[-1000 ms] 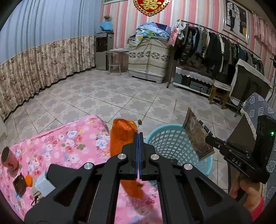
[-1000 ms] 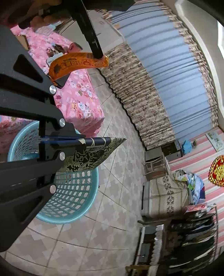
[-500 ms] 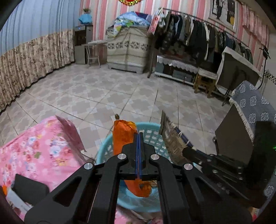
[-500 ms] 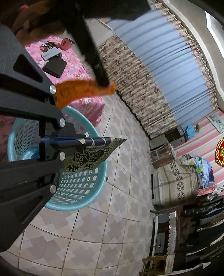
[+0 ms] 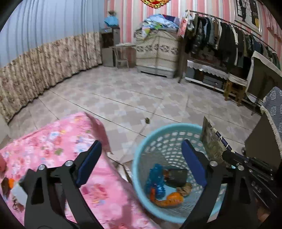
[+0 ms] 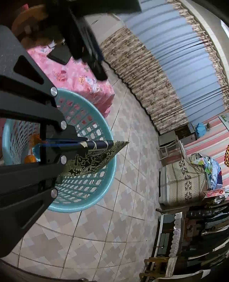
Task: Collect trash
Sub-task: 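Carry the wrapper and snack bag to the basket and release both, then move both open tools back over the sheet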
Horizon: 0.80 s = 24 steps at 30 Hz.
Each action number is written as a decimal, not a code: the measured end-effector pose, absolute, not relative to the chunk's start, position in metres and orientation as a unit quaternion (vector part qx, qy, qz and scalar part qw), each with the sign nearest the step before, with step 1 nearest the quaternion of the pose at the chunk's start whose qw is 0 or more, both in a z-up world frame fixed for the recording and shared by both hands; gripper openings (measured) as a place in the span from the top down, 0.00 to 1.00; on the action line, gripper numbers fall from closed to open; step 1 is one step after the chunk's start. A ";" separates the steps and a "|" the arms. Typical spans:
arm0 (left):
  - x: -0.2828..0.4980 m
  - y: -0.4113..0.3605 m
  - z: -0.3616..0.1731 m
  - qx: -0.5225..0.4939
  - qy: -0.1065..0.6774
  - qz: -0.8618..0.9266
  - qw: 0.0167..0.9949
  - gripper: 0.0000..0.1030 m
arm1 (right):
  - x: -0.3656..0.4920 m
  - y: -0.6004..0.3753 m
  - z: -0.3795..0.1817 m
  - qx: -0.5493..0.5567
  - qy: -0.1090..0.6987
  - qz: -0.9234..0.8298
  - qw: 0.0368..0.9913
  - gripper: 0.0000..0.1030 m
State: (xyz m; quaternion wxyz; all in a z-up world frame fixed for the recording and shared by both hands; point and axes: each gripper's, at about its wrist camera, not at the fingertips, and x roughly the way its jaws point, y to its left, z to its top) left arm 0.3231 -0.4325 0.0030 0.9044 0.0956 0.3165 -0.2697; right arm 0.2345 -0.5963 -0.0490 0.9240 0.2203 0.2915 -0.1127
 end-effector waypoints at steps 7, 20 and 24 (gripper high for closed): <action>0.316 -0.392 0.023 0.084 0.301 -0.236 0.920 0.05 | 0.253 -0.583 -0.055 0.188 0.317 -0.139 0.919 0.95; 0.316 -0.317 0.038 0.074 0.296 -0.188 0.933 0.05 | 0.275 -0.564 -0.075 0.164 0.389 -0.168 0.891 0.27; 0.316 -0.296 0.038 0.069 0.296 -0.176 0.936 0.05 | 0.277 -0.558 -0.075 0.134 0.403 -0.198 0.883 0.21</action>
